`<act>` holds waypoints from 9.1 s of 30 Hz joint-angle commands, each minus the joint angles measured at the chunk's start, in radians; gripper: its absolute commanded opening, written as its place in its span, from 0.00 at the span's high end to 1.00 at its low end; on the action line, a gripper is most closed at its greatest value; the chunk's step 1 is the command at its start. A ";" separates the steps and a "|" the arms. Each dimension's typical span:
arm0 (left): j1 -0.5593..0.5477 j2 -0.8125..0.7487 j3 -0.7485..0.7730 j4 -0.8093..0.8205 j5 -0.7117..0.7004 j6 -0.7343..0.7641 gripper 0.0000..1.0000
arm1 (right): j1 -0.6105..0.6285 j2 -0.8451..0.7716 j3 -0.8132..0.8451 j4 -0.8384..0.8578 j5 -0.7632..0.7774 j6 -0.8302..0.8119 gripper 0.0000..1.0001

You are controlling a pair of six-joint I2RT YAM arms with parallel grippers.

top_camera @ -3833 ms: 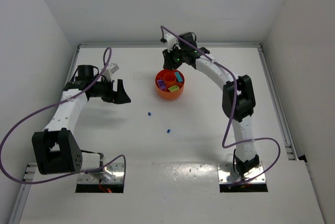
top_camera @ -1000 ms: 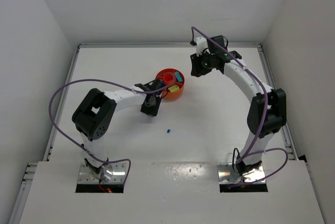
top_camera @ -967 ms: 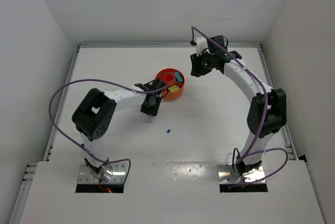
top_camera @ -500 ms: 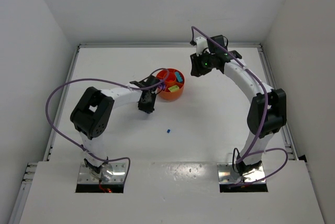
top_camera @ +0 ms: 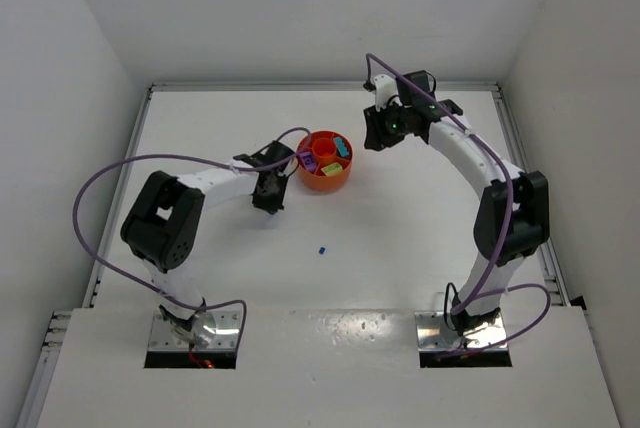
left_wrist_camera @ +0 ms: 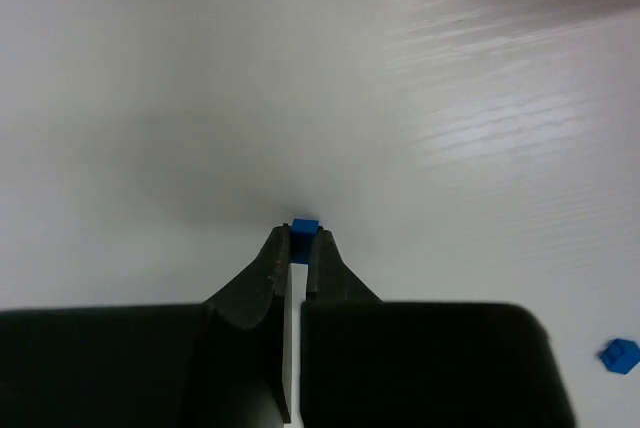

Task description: Sort the legos into containers by color

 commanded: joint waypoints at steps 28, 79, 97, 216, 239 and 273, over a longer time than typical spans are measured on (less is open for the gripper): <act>0.082 0.176 0.711 -0.048 0.421 0.275 0.99 | -0.007 -0.085 -0.044 0.028 -0.027 0.004 0.65; 0.091 0.267 0.774 -0.057 0.304 0.257 0.75 | -0.007 -0.057 -0.035 0.028 -0.027 0.004 0.65; 0.091 0.276 0.755 -0.057 0.312 0.246 0.50 | -0.007 -0.048 -0.044 0.028 -0.036 0.004 0.65; 0.260 0.070 0.674 -0.227 0.668 0.318 1.00 | -0.016 -0.138 -0.076 0.016 -0.010 -0.006 0.64; 0.212 0.282 0.804 -0.267 0.668 0.329 0.96 | -0.016 -0.091 -0.056 0.007 -0.001 -0.006 0.64; 0.203 0.319 0.843 -0.276 0.668 0.338 0.61 | -0.016 -0.082 -0.047 0.007 -0.010 -0.006 0.64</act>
